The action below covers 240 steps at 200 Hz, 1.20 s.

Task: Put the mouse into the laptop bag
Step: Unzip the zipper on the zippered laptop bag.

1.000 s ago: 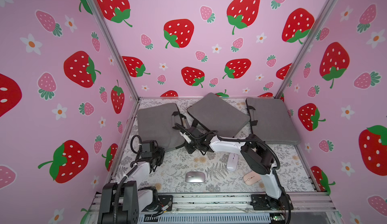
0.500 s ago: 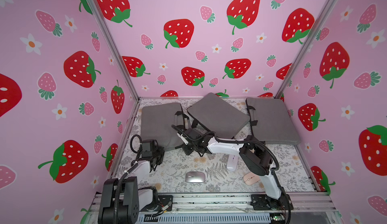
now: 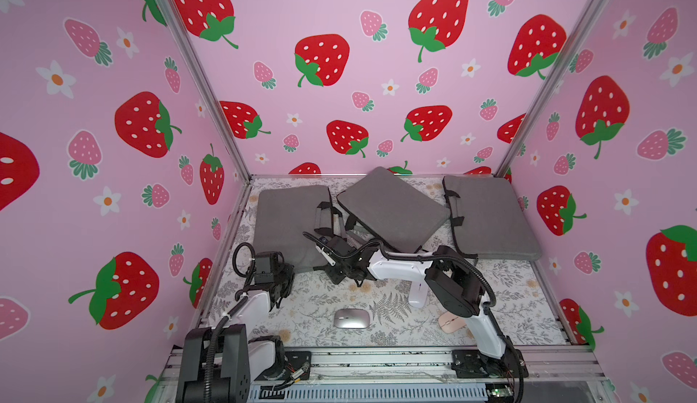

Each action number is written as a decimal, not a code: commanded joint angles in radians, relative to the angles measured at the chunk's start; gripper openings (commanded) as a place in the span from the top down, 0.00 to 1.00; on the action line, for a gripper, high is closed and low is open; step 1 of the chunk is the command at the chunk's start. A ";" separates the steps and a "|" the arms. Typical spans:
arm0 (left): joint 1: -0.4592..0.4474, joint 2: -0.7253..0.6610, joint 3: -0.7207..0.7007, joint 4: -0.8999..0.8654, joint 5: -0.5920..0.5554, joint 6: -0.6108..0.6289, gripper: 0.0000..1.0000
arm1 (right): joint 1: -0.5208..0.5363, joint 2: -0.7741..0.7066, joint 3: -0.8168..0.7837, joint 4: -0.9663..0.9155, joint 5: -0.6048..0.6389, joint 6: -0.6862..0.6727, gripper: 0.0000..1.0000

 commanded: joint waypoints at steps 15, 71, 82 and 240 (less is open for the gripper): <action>-0.010 -0.016 0.022 -0.033 0.005 -0.026 1.00 | 0.035 -0.062 -0.078 0.012 -0.071 -0.020 1.00; -0.012 0.015 0.021 0.000 0.015 -0.037 1.00 | 0.063 -0.037 -0.021 0.000 -0.125 -0.013 1.00; -0.012 0.014 0.021 0.001 0.015 -0.039 1.00 | 0.068 -0.021 0.002 -0.004 -0.142 -0.007 1.00; -0.046 0.005 0.043 -0.018 0.020 -0.041 1.00 | 0.083 0.104 0.193 -0.049 -0.163 0.024 1.00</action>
